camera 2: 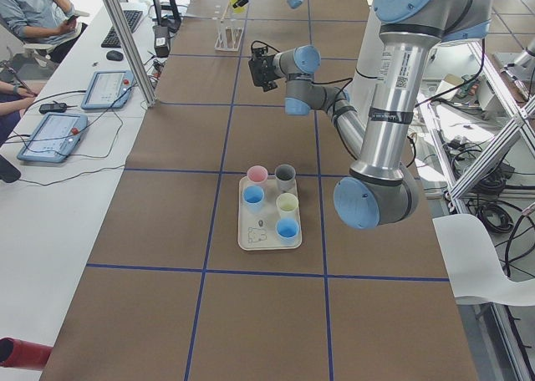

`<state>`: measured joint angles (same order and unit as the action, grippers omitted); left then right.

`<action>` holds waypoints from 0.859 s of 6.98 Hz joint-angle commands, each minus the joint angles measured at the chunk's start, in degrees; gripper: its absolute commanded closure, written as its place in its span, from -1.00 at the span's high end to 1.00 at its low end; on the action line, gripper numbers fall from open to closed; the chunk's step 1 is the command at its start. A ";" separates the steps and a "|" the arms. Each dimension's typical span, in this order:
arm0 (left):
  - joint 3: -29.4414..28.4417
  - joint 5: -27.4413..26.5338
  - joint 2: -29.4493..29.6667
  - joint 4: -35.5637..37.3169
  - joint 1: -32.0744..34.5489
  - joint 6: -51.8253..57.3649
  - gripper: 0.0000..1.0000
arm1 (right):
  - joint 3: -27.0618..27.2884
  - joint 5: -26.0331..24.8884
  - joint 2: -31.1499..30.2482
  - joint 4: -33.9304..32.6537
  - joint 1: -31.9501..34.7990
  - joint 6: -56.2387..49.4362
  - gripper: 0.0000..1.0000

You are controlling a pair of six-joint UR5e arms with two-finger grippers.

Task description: Transfer IKEA cup to right arm and place on rack

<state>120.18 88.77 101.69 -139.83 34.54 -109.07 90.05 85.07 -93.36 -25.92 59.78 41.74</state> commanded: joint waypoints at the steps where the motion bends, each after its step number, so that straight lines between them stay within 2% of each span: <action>1: 0.05 0.00 0.00 0.00 0.00 0.00 0.99 | -0.13 0.27 -0.07 1.30 0.07 -1.05 0.99; 3: 0.32 0.09 0.00 0.00 0.08 0.35 0.99 | 1.70 1.76 -0.07 1.31 0.07 -1.05 0.99; 4: 0.49 1.92 -0.44 1.13 0.87 0.96 0.99 | 4.50 5.68 -0.07 0.53 0.94 -0.61 0.99; 5: 1.45 5.24 -0.70 5.58 3.66 6.80 0.99 | 7.31 9.55 -0.07 -0.70 2.34 -0.09 0.99; 6: 2.07 8.41 -2.36 10.06 6.04 13.29 0.99 | 11.51 12.46 -0.59 -4.71 2.62 0.53 0.99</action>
<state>121.44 93.47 100.73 -134.76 37.77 -102.70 97.01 93.52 -93.56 -27.05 61.63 41.57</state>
